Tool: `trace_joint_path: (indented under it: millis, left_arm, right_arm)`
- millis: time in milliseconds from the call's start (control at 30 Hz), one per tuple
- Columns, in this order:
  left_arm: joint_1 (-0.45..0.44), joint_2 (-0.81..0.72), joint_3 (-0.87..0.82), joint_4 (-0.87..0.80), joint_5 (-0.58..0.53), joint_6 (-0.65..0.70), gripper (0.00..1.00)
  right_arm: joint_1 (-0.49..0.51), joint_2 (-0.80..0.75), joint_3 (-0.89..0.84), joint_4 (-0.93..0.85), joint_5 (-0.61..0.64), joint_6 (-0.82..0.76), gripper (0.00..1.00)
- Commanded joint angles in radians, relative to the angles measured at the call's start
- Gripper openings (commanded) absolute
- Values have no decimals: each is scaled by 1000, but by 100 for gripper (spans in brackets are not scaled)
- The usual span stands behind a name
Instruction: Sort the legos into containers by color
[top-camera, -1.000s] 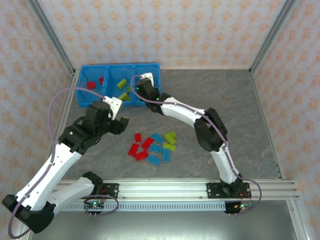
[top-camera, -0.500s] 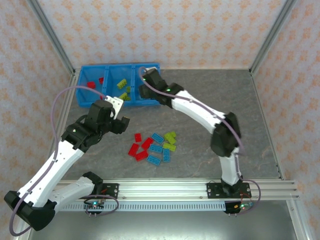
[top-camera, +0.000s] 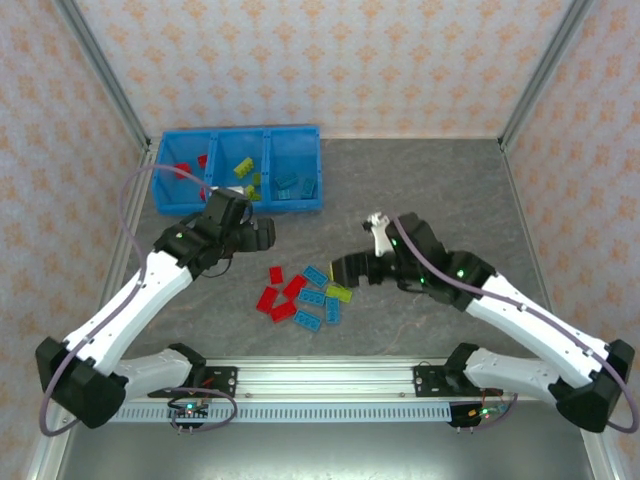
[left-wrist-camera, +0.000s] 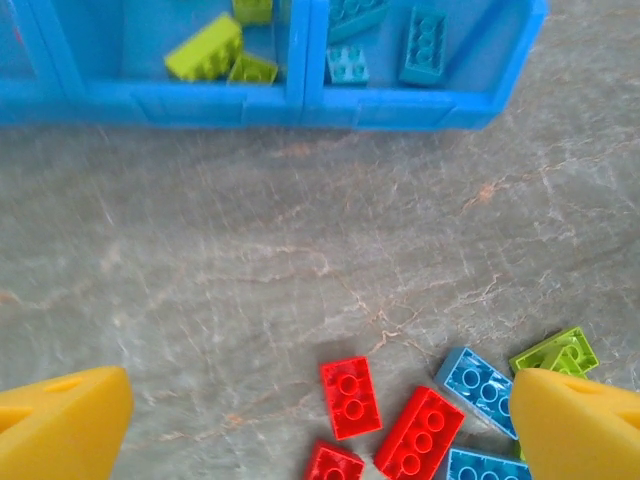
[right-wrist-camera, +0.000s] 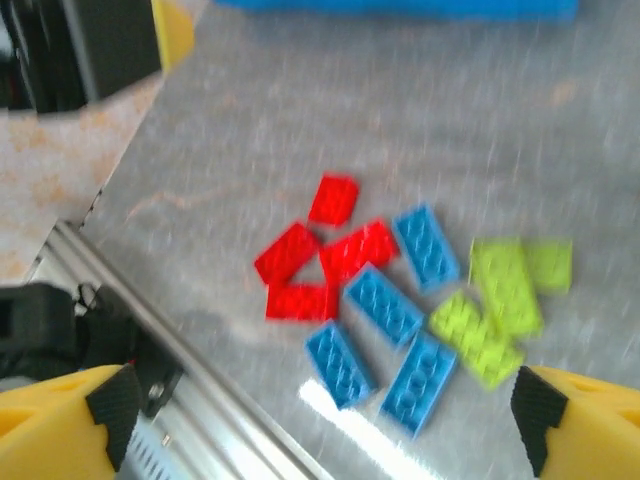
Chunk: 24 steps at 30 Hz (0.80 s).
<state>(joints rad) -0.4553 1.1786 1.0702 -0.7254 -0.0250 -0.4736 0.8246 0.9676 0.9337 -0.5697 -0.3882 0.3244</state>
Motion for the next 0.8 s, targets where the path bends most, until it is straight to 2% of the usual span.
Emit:
trace_joint_path:
  millis: [0,133,233,433,767]
  left_arm:
    - [-35,129,-23,32,9,-180,95]
    - [-77,274,-32,73,10,-235,91]
    - [-96,351,-51,96,8,-271,83]
    - [-98,399,-136,161,19,-310,64]
    - [-98,478,-192,263,93,-295,55]
  right_arm:
    - [7,-96,-95,-1,-42,110,99]
    - [7,-145,-158,15,6,160,99]
    - [7,-126,-162,19,29,172,99]
    - [7,-83,-145,10,47,176,99]
    - [7,-78,-157,22,41,201,99]
